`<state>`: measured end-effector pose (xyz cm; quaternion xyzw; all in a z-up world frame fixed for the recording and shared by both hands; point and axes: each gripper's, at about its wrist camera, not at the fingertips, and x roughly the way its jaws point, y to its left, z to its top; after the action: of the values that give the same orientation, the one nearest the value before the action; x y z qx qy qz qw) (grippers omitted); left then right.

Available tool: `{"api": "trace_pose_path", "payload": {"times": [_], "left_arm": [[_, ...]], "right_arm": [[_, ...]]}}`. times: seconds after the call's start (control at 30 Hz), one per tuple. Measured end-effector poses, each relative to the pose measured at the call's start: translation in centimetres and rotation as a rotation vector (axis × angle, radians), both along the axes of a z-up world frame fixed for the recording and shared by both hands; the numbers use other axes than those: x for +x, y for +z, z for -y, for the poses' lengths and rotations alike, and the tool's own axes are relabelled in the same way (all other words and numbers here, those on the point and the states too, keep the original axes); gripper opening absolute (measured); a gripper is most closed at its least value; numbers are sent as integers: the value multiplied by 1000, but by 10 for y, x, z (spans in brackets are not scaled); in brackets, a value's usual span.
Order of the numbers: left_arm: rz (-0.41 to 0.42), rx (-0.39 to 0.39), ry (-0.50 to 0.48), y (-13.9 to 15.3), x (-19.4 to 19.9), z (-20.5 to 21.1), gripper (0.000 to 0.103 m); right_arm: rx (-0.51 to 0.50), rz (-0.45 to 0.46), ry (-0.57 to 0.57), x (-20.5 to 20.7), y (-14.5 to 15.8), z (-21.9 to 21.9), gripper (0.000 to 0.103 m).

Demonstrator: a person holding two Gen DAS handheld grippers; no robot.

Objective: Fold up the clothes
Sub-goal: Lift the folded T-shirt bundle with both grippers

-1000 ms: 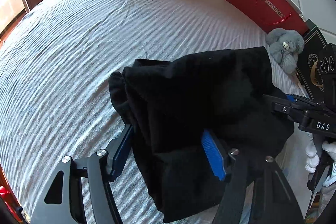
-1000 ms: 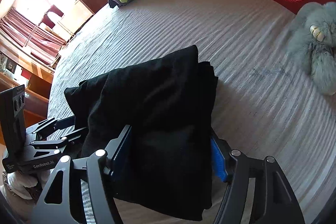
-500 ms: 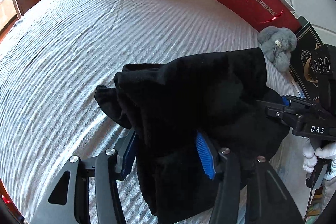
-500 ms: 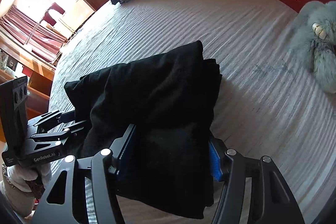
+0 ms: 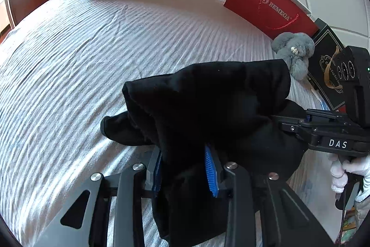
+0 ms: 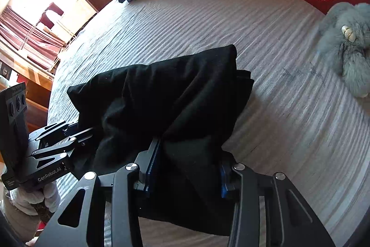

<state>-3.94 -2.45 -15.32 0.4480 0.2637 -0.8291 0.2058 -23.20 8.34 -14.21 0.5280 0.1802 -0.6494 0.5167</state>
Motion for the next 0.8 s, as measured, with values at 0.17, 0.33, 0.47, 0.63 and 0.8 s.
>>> {"api": "trace_pose_path", "payload": {"times": [0.17,0.33,0.47,0.63,0.8], "left_arm": [[-59,-69,-97,53,-5,9,17],[-124,-138,-161,114,19,5,17],[-125,-150,-178,145,26,16,17],[-98,-169,-205,160,29,53,18],[-79,-203,-267,165,12,124,18]], "right_arm": [[-109,0,-84,14,32,-25,21],[-228,-25,-125,35,77,-50,21],[-288,-47,-152,54,111,-50,21],[-279,-54,-159,70,127,-25,21],[-297,-49,-195,73,130,28,21]]}}
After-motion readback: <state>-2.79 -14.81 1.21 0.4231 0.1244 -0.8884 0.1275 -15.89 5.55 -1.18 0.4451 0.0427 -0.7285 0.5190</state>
